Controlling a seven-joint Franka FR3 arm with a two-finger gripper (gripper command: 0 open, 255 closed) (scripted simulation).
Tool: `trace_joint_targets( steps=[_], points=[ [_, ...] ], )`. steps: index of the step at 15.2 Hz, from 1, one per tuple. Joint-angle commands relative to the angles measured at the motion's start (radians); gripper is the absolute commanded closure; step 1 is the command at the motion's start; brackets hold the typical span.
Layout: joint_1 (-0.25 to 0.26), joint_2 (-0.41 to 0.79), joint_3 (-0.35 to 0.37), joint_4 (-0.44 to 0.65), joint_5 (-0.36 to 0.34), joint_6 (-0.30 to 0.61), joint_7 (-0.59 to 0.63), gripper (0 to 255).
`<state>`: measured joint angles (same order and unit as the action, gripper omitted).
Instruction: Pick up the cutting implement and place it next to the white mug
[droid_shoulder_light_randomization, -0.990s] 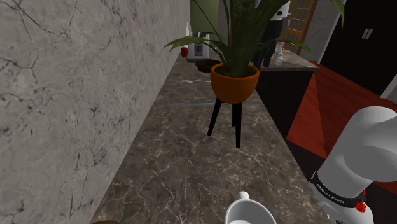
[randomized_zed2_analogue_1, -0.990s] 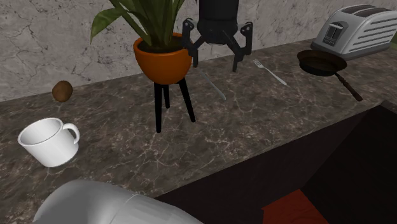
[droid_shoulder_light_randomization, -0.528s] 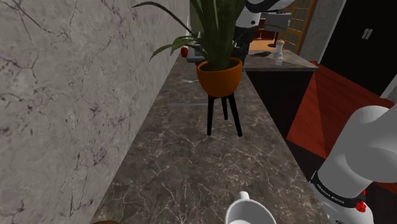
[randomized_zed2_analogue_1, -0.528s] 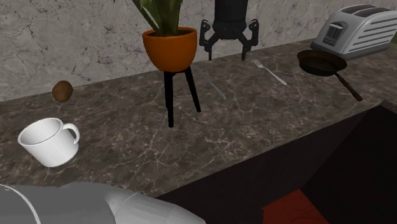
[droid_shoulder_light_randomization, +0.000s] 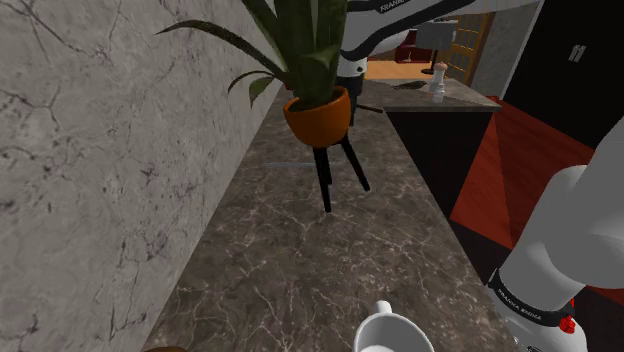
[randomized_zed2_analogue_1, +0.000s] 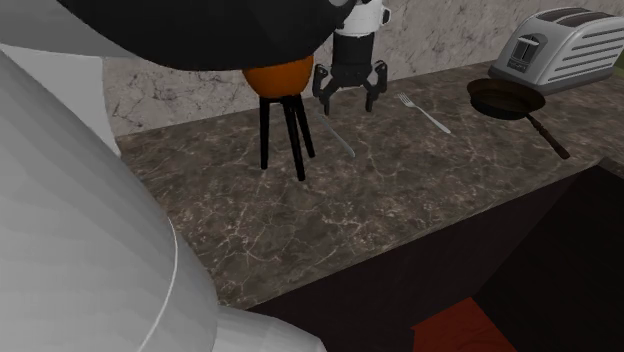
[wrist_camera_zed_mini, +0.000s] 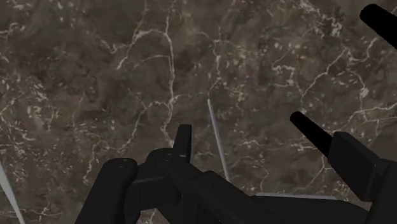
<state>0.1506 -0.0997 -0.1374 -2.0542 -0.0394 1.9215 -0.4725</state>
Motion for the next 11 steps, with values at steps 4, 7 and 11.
trace_joint_targets(
  steps=[4,7,11],
  points=[
    [0.018,0.181,0.013,0.117,0.021,0.058,-0.108,0],
    [0.025,0.288,0.027,0.202,0.030,0.077,-0.165,0],
    [0.030,0.384,0.043,0.274,0.035,0.100,-0.210,0]
  ],
)
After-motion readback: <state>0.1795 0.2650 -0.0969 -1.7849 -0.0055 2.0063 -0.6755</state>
